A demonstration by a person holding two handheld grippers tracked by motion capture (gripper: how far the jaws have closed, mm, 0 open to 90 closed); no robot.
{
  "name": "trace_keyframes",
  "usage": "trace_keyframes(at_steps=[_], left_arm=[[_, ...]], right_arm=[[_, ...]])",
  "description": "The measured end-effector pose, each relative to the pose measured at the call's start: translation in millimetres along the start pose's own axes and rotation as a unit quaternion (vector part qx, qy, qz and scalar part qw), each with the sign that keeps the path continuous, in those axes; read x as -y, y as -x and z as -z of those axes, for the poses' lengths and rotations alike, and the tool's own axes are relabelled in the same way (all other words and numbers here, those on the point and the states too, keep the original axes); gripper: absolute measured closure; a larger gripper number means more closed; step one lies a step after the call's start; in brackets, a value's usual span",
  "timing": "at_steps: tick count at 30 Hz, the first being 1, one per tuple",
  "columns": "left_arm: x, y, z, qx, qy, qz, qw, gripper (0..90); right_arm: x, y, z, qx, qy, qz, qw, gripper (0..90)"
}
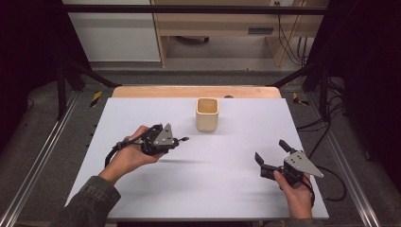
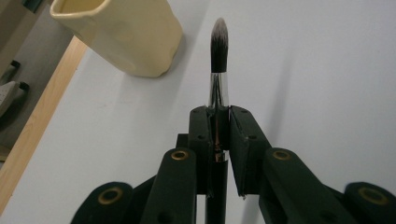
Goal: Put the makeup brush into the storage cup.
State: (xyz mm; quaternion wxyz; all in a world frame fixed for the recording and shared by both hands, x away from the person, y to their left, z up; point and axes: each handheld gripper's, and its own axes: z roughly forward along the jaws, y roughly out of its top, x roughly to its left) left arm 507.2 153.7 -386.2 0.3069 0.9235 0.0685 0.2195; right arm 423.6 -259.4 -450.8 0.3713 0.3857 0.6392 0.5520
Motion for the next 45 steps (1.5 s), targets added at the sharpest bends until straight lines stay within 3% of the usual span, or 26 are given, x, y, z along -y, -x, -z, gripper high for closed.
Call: trace_keyframes(at_steps=[7, 22, 30, 38, 45], left_arm=[[-9.1, 1.4, -3.6, -0.017, 0.018, 0.016, 0.9996, 79.4], [-32.6, 3.9, -8.9, -0.049, 0.061, 0.049, 0.9958, 79.4], [-44.1, 0.5, -8.4, -0.075, 0.095, 0.069, 0.9902, 79.4], [-56.0, 0.1, -12.8, -0.088, 0.111, 0.088, 0.9860, 79.4], [-64.3, -2.0, -15.9, -0.111, 0.126, 0.106, 0.9802, 79.4]], right_arm=[[0.1, 0.3, -0.2, -0.001, 0.001, 0.001, 1.0000, 2.4], [0.1, 0.7, -0.1, 0.000, 0.000, -0.004, 1.0000, 2.4], [0.1, 1.0, -0.2, 0.000, 0.001, -0.004, 1.0000, 2.4], [-0.1, 1.4, -0.3, -0.001, 0.004, -0.004, 1.0000, 2.4], [-0.3, 1.5, 0.1, -0.001, 0.001, -0.006, 1.0000, 2.4]])
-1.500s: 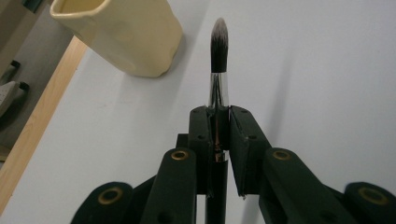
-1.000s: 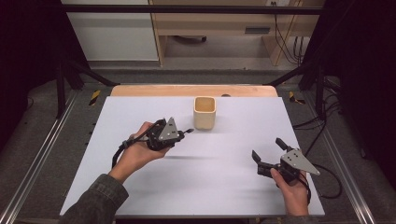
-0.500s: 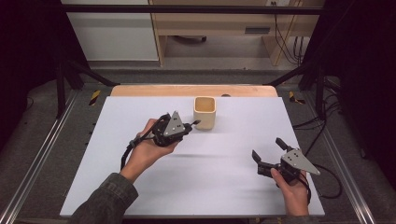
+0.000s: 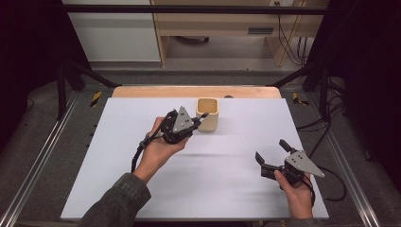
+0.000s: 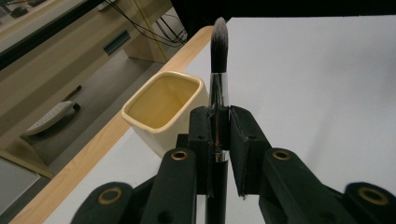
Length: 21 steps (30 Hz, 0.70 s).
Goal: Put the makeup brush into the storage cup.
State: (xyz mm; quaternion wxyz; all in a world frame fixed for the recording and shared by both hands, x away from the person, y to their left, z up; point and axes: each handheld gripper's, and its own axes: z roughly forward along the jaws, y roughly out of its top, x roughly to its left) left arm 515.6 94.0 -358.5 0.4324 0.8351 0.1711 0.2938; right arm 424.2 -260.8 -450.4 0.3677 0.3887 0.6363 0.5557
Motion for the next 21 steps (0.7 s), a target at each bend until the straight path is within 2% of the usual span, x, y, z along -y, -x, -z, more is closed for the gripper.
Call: trace_keyframes(at_steps=[11, 18, 21], left_arm=[[-6.9, -0.6, -7.3, -0.025, 0.023, 0.023, 0.9992, 79.4], [-8.4, 1.1, -9.4, -0.034, 0.028, 0.026, 0.9987, 79.4], [-9.5, 1.6, -9.9, -0.039, 0.035, 0.033, 0.9981, 79.4]], right_arm=[[-0.2, 0.1, -0.2, -0.002, 0.000, -0.002, 1.0000, 2.4], [-0.2, 0.4, -0.5, -0.002, 0.002, -0.002, 1.0000, 2.4], [-0.3, 0.1, -0.4, -0.003, 0.002, -0.003, 1.0000, 2.4]])
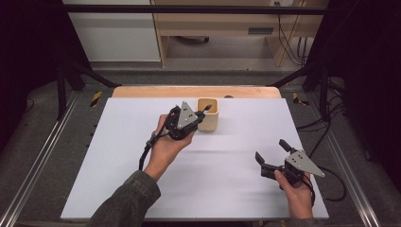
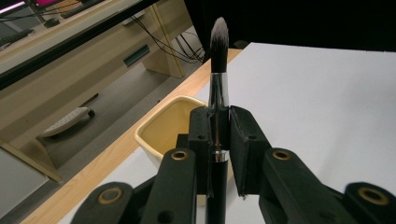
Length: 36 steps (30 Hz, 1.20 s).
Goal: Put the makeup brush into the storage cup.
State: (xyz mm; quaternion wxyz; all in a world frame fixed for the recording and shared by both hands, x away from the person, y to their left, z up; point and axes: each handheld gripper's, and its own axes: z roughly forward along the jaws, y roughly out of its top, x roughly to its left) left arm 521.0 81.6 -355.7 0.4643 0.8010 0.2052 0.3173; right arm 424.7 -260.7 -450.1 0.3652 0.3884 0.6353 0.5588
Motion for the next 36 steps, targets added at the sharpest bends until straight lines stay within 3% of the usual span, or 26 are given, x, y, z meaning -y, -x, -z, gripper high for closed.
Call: trace_keyframes(at_steps=[18, 36], left_arm=[[-5.6, 0.8, -1.6, -0.022, 0.025, 0.021, 0.9992, 79.4], [-3.7, -4.9, -10.3, -0.060, 0.062, 0.064, 0.9942, 79.3]], right_arm=[[-0.4, -0.3, 0.2, -0.002, 0.002, 0.000, 1.0000, 2.4], [0.4, -0.8, 0.1, -0.002, -0.002, -0.002, 1.0000, 2.3]])
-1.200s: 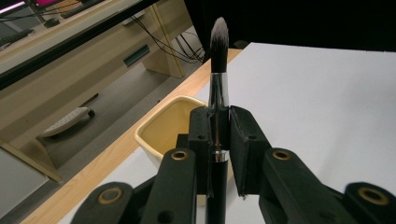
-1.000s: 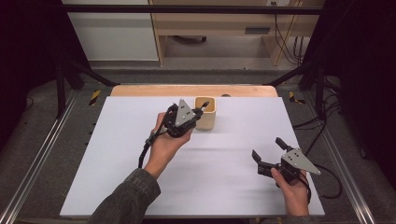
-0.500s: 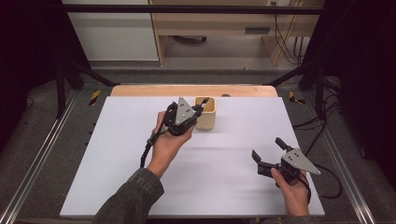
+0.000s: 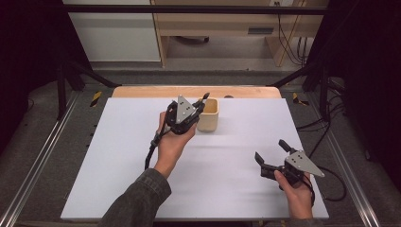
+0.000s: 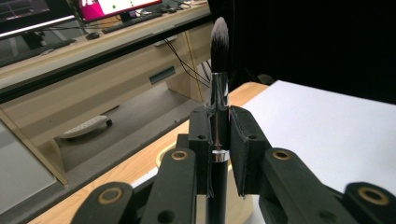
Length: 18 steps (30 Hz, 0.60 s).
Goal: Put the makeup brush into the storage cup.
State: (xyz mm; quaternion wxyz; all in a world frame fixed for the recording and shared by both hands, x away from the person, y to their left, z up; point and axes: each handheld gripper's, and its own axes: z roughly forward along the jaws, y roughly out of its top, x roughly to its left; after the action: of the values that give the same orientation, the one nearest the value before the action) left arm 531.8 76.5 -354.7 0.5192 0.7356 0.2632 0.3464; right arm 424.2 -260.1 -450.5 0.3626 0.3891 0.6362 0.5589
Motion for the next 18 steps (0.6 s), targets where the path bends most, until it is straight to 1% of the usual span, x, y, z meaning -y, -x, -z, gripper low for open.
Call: trace_keyframes(at_steps=[8, 13, 18], left_arm=[[1.9, 3.1, -6.3, -0.013, 0.020, 0.012, 0.9997, 79.3], [3.3, 0.4, -9.1, -0.024, 0.033, 0.019, 0.9990, 79.3], [5.8, -0.9, -11.9, -0.030, 0.041, 0.029, 0.9983, 79.3]], right_arm=[[1.0, -0.8, -0.6, -0.001, -0.002, 0.002, 1.0000, 2.3], [1.1, -0.6, -0.3, -0.001, -0.001, 0.001, 1.0000, 2.3], [1.8, -0.9, -0.9, -0.002, -0.003, -0.001, 1.0000, 2.3]])
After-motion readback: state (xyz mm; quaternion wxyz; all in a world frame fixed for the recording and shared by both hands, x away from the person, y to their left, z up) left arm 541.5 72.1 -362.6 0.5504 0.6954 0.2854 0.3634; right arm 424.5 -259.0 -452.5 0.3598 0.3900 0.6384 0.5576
